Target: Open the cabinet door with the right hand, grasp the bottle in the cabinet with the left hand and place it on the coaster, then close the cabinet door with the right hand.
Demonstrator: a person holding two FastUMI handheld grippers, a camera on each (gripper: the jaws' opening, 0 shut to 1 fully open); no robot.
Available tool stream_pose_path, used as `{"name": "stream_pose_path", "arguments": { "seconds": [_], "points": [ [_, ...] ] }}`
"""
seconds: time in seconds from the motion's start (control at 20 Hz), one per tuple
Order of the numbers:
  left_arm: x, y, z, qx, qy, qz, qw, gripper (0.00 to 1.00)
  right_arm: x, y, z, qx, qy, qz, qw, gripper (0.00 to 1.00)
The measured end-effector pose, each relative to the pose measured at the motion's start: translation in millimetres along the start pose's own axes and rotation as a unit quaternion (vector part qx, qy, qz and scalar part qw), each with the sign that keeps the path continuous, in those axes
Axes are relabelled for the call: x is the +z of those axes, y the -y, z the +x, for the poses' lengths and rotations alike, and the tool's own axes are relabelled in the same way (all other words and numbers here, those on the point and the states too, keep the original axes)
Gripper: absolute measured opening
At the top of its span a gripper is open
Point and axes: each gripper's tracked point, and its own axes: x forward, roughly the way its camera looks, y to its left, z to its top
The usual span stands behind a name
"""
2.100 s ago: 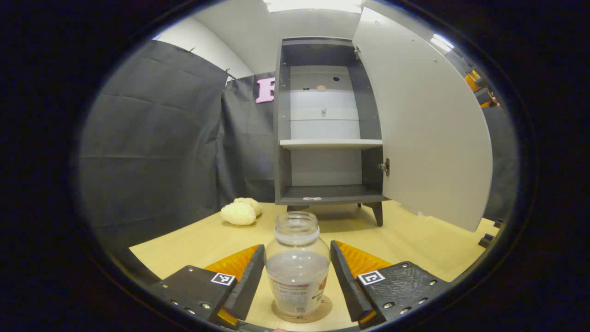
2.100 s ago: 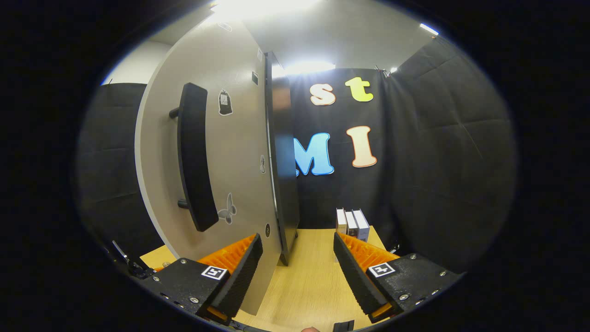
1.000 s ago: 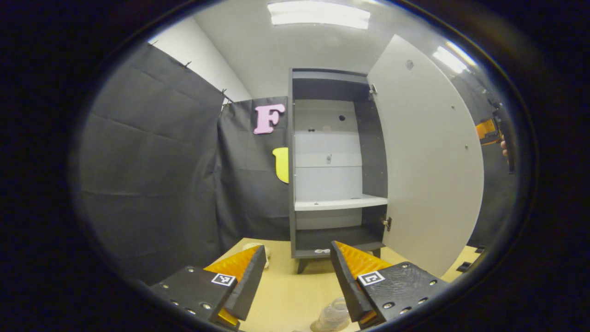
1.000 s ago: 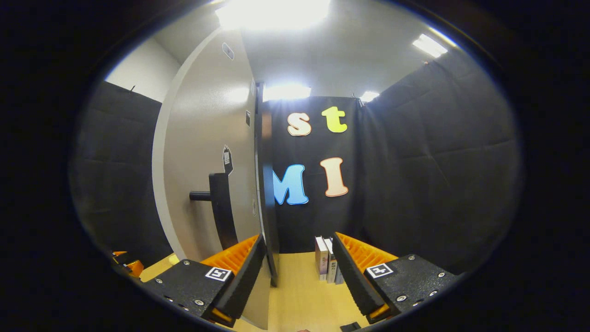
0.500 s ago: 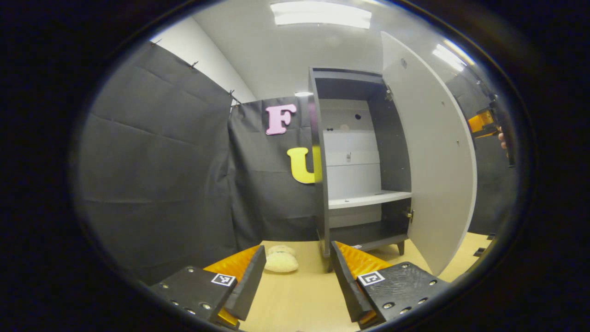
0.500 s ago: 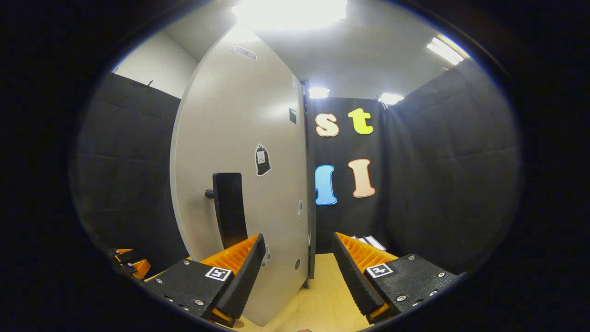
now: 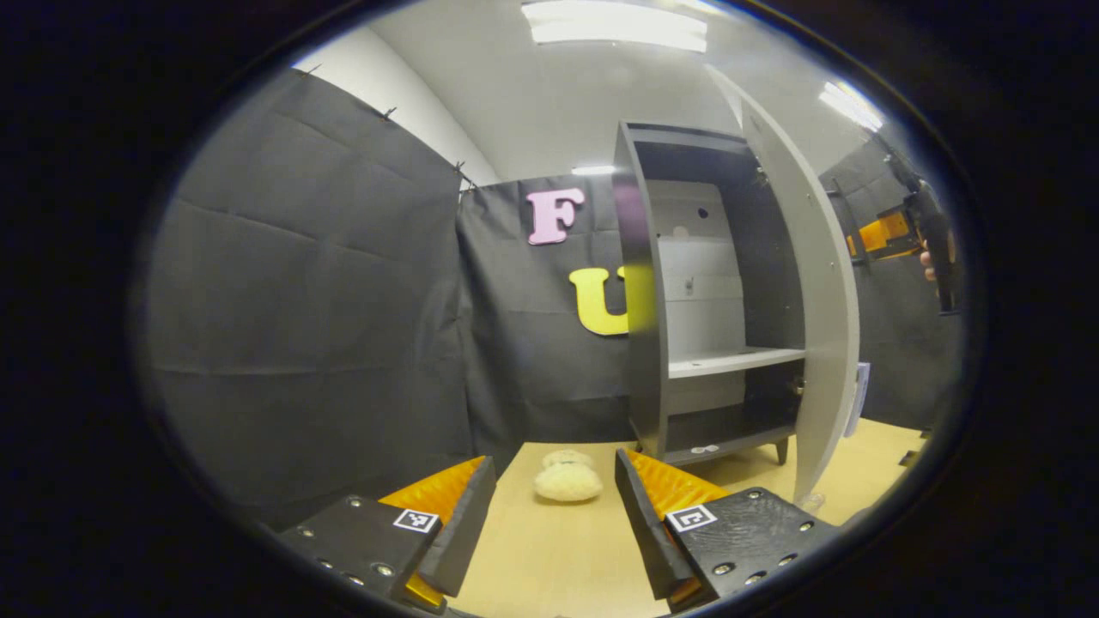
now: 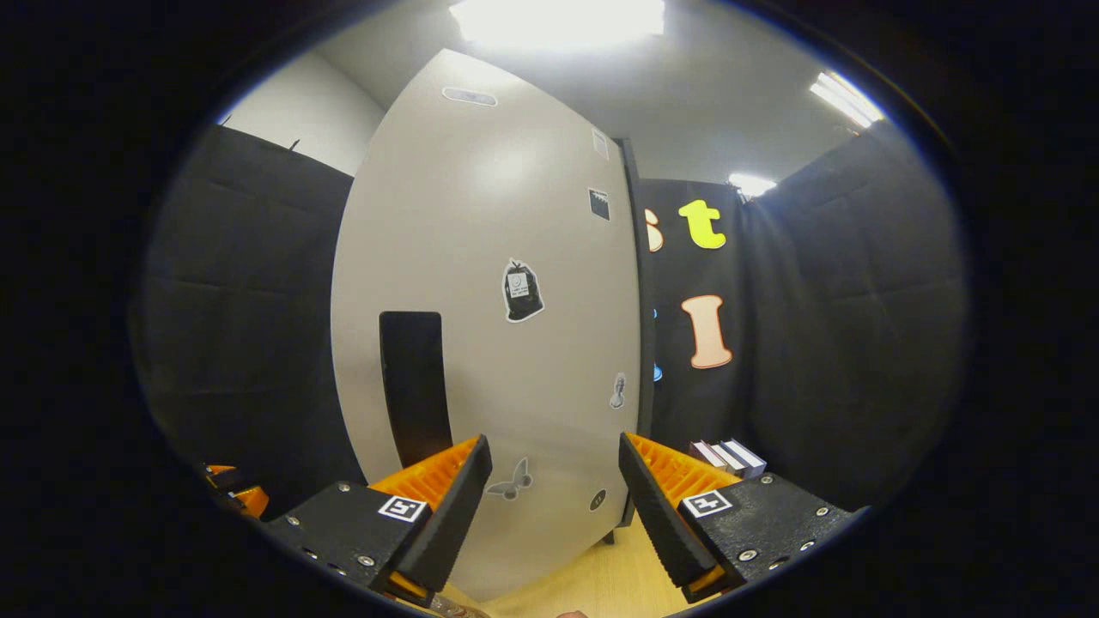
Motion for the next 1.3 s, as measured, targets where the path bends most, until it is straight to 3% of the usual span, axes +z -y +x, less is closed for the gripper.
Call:
{"name": "stream_pose_path", "arguments": {
  "seconds": [0.1,0.5,0.55,0.65,0.75,1.1,1.15,1.3],
  "points": [
    [-2,-11,-3,0.009,-0.003,-0.003,1.000,0.81,1,-33,3,0.010,-0.005,0.001,1.000,0.93],
    [2,-19,-6,0.011,-0.010,-0.015,1.000,0.81,-4,-42,-3,0.008,0.002,-0.002,1.000,0.94],
    [3,-15,-6,0.006,-0.011,-0.019,1.000,0.77,-5,-40,-8,0.006,0.004,-0.001,1.000,0.94],
    [5,-5,-3,-0.006,-0.018,-0.026,0.999,0.84,-6,-36,-15,0.001,0.004,0.005,1.000,0.94],
    [12,7,2,-0.022,-0.016,-0.029,0.999,0.84,-2,-31,-23,-0.001,0.010,0.009,1.000,0.94],
    [36,70,9,-0.039,-0.001,-0.028,0.999,0.77,11,12,-51,-0.019,0.049,-0.011,0.999,0.94],
    [42,79,10,-0.042,0.002,-0.026,0.999,0.84,11,21,-53,-0.024,0.056,-0.011,0.998,0.94],
    [52,105,13,-0.044,0.009,-0.016,0.999,0.77,10,41,-61,-0.023,0.062,-0.019,0.998,0.94]
  ]
}}
